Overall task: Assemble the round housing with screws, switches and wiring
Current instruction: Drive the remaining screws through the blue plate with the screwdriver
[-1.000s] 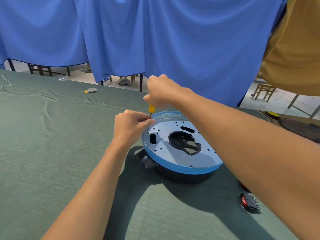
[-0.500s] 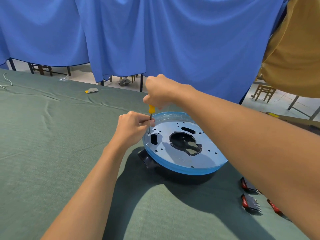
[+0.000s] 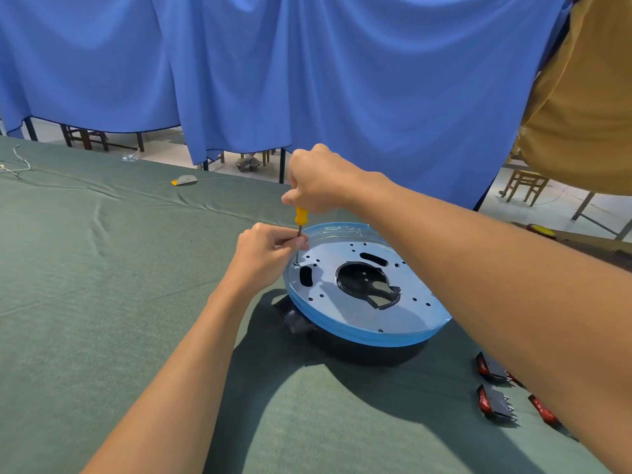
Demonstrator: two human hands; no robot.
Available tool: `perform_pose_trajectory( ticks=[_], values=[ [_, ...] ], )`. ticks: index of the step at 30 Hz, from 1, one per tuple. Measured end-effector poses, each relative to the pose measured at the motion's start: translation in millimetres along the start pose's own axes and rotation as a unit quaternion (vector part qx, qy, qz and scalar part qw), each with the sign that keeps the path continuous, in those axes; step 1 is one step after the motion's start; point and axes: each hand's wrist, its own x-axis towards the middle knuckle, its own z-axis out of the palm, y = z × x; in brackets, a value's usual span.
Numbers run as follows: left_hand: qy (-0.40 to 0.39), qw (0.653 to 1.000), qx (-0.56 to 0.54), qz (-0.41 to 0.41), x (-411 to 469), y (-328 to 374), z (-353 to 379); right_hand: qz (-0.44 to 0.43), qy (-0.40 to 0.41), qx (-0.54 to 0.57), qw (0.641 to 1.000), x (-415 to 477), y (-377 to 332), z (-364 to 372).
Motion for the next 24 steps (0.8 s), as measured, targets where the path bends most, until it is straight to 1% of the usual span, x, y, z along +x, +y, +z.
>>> perform_pose_trajectory(
  ticks=[4,7,12,17,20,24],
  values=[
    [0.063,0.998,0.011,0.019,-1,2,0,0.057,0.001,-0.003,0.998,-6,4,6],
    [0.064,0.998,0.009,0.009,-1,3,0,0.065,-0.015,-0.001,0.998,-6,5,3],
    [0.087,0.996,0.005,-0.002,0,1,2,0.009,-0.069,0.012,0.998,-7,-1,-9],
    [0.068,0.998,0.006,-0.007,-1,2,2,-0.025,-0.082,-0.002,0.996,-7,-6,-17],
    [0.055,0.998,-0.014,-0.013,-1,2,1,-0.05,-0.095,-0.006,0.994,-7,-7,-18],
    [0.055,0.998,-0.017,-0.019,0,4,2,-0.067,-0.093,0.005,0.993,-7,-4,-18]
  ],
)
